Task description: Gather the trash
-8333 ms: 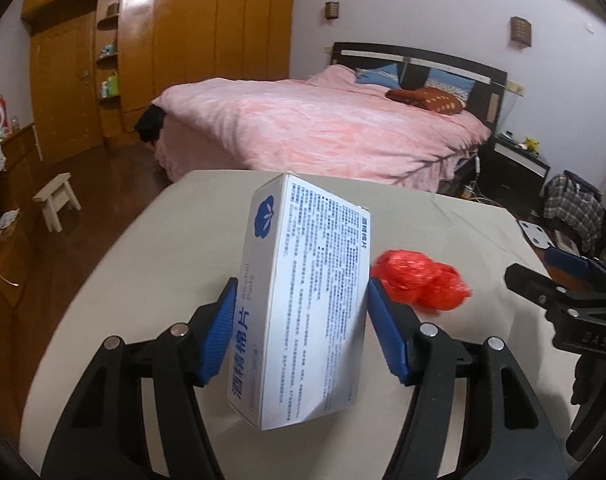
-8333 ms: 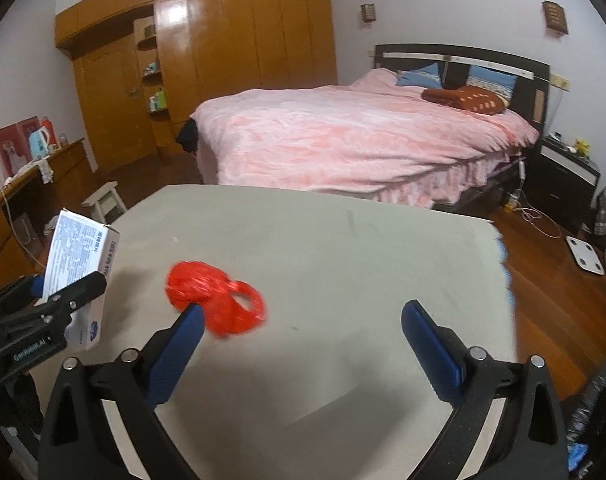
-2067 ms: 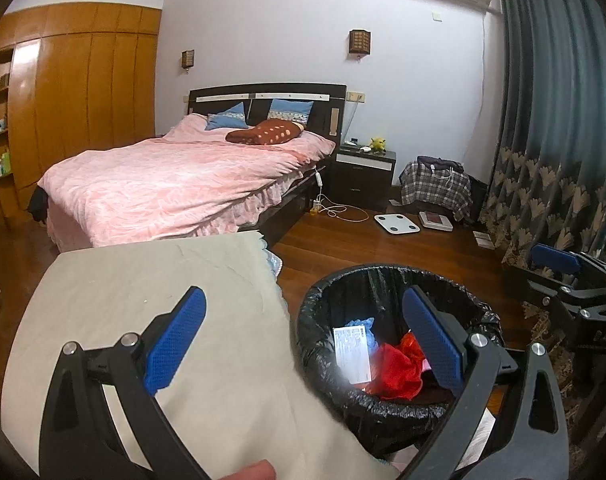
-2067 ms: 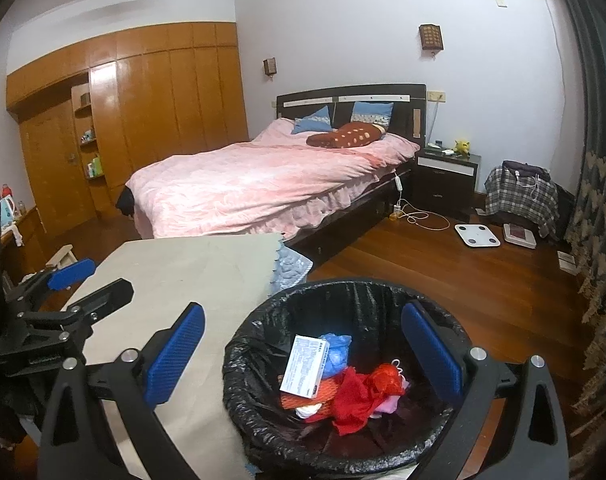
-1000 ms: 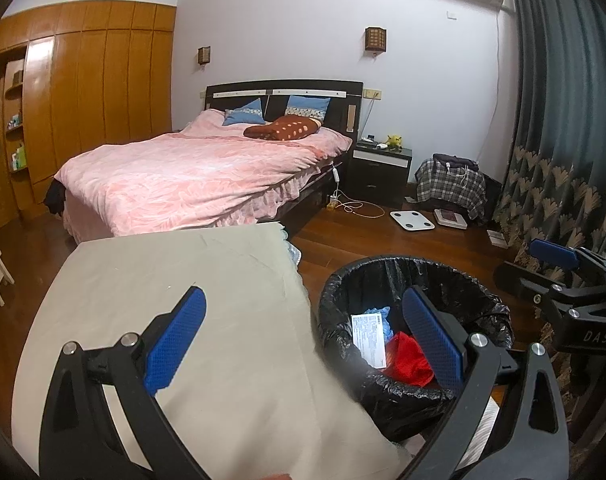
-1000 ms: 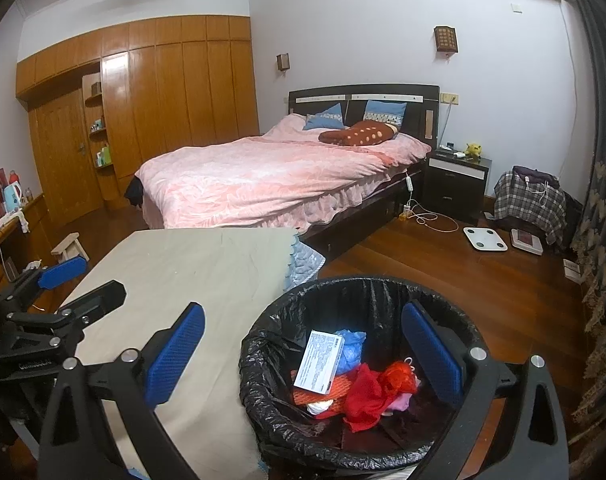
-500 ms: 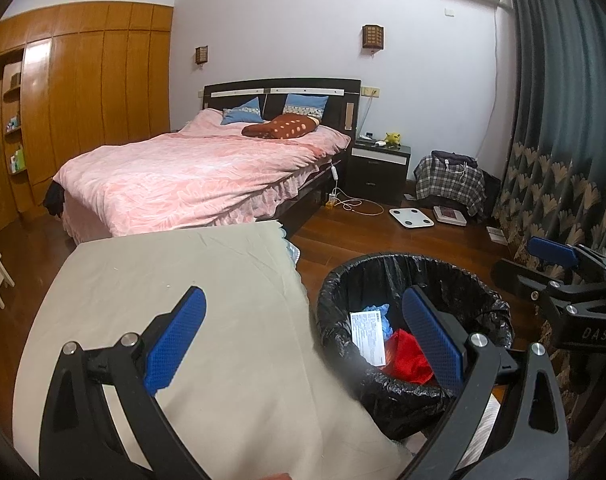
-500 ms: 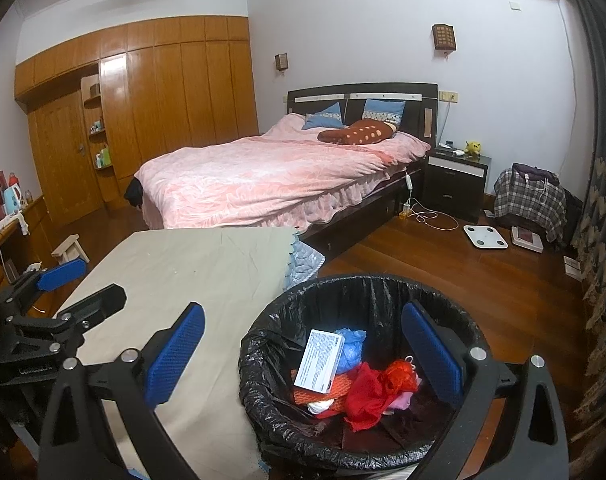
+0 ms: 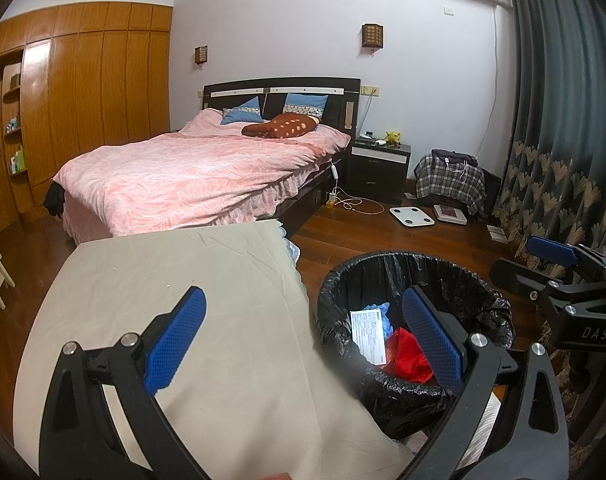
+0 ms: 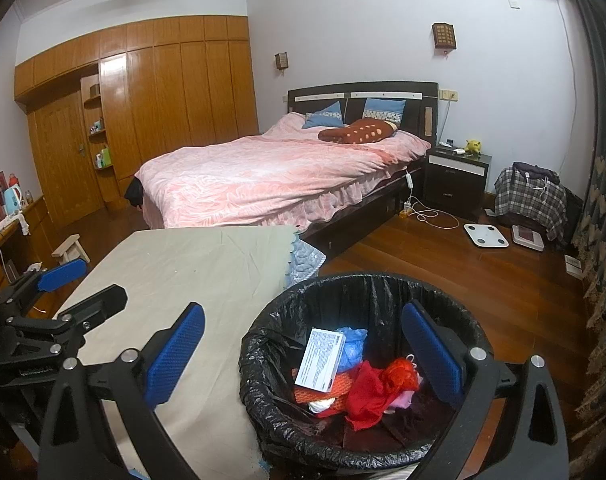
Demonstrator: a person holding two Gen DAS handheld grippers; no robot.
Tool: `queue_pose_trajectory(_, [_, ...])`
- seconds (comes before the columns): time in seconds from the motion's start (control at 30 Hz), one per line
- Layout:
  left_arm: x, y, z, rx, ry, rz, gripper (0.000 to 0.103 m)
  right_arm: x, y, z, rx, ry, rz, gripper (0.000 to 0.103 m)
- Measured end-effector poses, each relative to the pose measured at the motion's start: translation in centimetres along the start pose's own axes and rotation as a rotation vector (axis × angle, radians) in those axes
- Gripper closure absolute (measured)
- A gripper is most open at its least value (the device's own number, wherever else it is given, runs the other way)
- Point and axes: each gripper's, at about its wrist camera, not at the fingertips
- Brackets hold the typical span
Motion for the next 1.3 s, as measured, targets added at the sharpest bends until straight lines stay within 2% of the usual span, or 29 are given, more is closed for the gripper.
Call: queue_pose_trajectory(1.3, [0.01, -0.03, 0.24, 0.004, 0.0, -0.003, 0.007, -0.04, 0.14, 0.14, 0.001, 0.0, -0.004, 0.006])
Point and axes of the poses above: each gripper's, at about its wrist camera, not at the fingertips, and x roughly the way its jaws point, z to its right, y to its top, and after that the axes turned 13 degrees about x, right-handed
